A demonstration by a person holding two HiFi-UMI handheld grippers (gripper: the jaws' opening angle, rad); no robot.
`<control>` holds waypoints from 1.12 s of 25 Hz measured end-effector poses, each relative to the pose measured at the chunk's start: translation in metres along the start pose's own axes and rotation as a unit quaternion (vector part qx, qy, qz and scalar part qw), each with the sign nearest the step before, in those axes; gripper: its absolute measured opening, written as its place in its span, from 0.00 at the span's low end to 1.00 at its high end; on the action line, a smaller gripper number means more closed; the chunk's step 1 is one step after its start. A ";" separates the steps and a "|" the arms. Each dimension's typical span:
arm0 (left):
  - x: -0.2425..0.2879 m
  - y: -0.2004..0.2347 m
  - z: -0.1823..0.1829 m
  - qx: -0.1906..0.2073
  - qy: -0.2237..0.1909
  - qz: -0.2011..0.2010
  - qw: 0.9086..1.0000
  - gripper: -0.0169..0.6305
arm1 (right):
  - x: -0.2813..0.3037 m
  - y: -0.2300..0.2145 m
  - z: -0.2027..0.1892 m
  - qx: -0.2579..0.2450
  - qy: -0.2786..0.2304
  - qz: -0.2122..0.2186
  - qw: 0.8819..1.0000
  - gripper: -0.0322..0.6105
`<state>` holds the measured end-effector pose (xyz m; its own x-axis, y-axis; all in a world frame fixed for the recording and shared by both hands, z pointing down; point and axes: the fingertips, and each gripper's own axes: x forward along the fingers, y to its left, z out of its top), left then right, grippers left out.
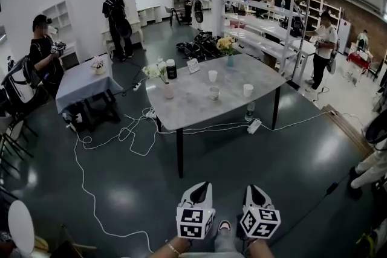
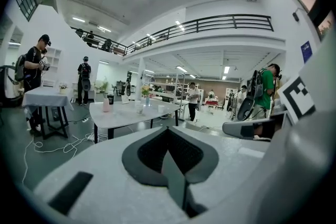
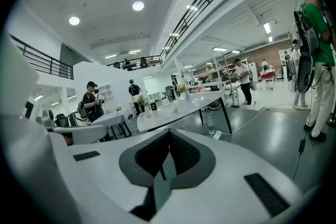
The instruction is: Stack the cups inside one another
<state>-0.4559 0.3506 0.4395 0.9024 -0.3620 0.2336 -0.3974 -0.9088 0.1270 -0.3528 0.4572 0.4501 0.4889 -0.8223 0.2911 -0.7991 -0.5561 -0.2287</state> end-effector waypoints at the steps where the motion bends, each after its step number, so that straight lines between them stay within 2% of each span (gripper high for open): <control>1: 0.009 0.001 0.003 -0.001 0.000 0.002 1.000 0.02 | 0.009 -0.002 0.004 0.001 0.001 0.005 1.000 0.06; 7: 0.070 0.004 0.030 0.010 -0.003 0.009 1.000 0.02 | 0.061 -0.031 0.038 0.001 -0.001 0.016 1.000 0.06; 15: 0.149 -0.001 0.047 0.002 0.000 0.015 1.000 0.02 | 0.121 -0.084 0.066 0.009 0.012 0.016 1.000 0.06; 28: 0.236 -0.012 0.078 0.021 -0.009 0.026 0.999 0.02 | 0.186 -0.133 0.109 0.000 0.008 0.032 0.999 0.06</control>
<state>-0.2254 0.2603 0.4178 0.8837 -0.4118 0.2223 -0.4365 -0.8967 0.0739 -0.1173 0.3652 0.4340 0.4311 -0.8546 0.2897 -0.8289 -0.5019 -0.2470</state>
